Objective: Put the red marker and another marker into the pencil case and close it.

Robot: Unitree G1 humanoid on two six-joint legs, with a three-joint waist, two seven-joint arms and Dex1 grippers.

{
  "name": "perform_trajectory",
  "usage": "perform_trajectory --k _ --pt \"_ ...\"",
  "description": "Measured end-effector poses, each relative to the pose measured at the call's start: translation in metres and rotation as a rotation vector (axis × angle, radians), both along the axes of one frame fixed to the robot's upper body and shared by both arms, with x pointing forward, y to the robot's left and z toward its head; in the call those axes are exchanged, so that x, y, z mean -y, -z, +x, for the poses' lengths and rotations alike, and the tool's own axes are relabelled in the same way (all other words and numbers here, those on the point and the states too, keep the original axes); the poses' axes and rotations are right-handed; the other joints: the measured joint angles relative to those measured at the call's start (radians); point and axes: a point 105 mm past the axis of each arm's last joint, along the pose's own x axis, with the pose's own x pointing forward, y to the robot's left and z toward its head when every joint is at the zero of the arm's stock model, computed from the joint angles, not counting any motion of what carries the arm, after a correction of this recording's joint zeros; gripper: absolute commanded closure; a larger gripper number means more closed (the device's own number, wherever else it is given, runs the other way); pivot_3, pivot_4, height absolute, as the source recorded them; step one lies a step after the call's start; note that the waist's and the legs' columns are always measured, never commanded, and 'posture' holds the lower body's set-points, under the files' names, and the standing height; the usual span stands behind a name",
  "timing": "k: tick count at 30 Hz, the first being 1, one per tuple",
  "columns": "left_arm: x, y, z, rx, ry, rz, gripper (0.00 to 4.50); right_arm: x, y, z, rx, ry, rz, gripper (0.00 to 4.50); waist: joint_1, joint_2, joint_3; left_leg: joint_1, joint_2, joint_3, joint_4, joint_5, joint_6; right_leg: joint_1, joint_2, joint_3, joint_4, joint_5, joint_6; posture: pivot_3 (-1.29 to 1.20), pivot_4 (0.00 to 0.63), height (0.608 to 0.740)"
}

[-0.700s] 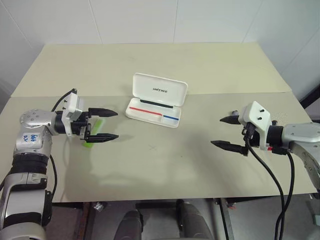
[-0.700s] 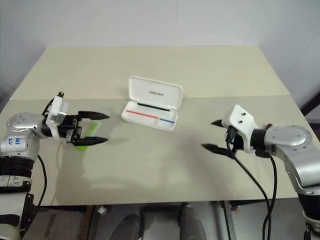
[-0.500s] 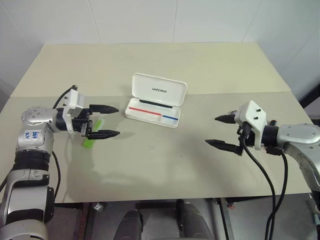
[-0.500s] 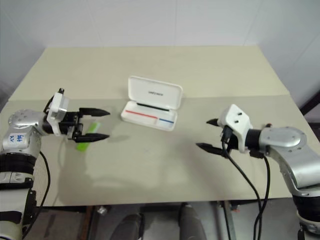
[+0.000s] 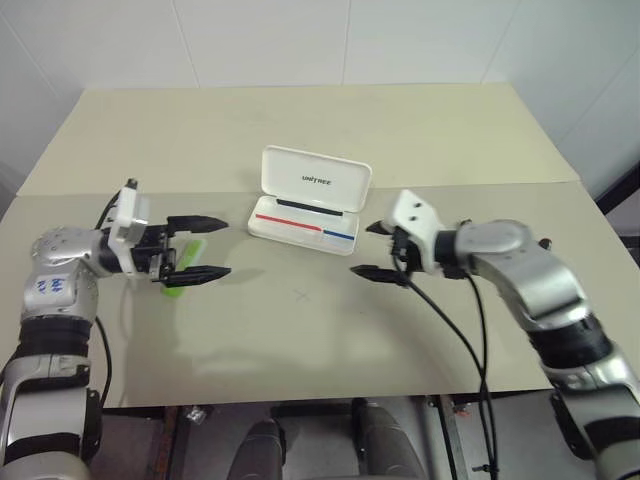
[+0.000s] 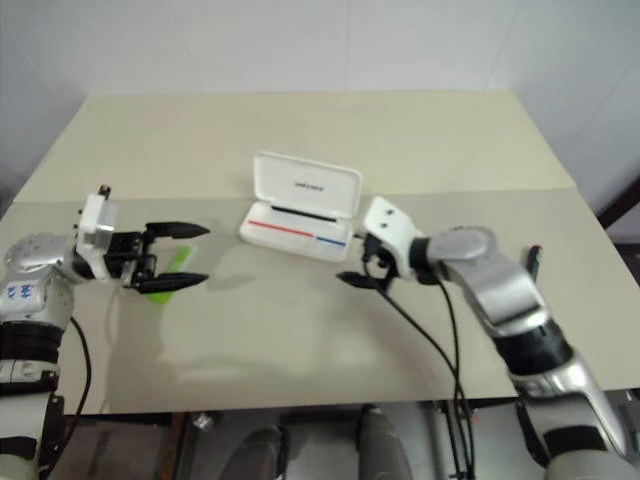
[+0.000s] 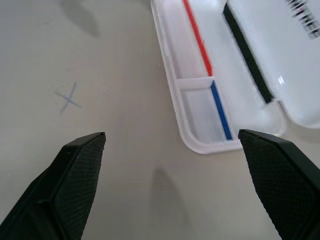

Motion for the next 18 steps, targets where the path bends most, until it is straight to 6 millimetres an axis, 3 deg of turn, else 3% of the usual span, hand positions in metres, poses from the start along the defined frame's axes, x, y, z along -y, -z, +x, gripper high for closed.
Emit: perform_trajectory --k 7,18 --pt "-0.02 0.003 -0.012 -0.021 -0.058 0.001 0.04 -0.015 0.001 0.024 -0.029 -0.011 -0.022 0.0 0.002 0.0 0.0 0.0 0.0 0.0 -0.002 0.0 0.0 -0.001 0.0 -0.001 0.0 0.0 -0.001 0.0 0.15 0.74" --pt "-0.02 0.002 -0.03 0.004 -0.039 0.019 0.04 -0.037 0.018 0.021 -0.079 -0.113 -0.054 0.0 -0.002 0.0 0.0 0.0 0.0 0.0 -0.002 0.0 0.0 -0.001 0.0 -0.001 0.002 -0.001 -0.001 0.0 0.15 0.74"
